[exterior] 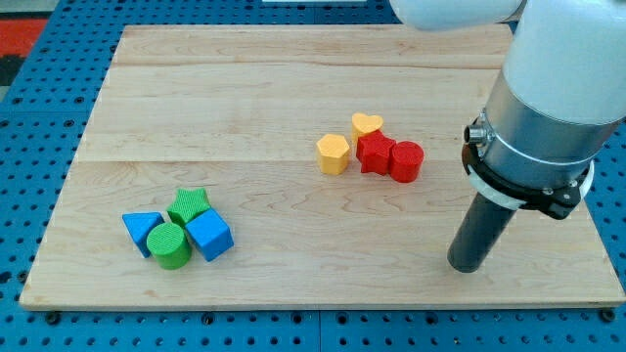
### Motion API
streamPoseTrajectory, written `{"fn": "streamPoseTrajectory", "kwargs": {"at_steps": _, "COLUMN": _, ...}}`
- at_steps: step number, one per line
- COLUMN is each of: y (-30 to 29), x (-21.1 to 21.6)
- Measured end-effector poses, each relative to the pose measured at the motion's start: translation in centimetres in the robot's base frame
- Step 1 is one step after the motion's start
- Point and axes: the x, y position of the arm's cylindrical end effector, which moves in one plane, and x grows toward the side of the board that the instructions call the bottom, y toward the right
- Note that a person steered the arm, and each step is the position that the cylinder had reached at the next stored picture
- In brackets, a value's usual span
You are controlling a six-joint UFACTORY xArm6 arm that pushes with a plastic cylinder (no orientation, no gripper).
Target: Move the triangle into the yellow blocks
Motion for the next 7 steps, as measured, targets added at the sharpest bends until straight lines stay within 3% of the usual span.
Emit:
{"fn": "streamPoseTrajectory", "kwargs": {"at_steps": 3, "y": 0.4, "x": 0.1}}
{"fn": "streamPoseTrajectory", "kwargs": {"at_steps": 5, "y": -4.5, "x": -2.5}}
{"fn": "streamPoseTrajectory", "kwargs": {"at_steps": 7, "y": -12.7, "x": 4.1}}
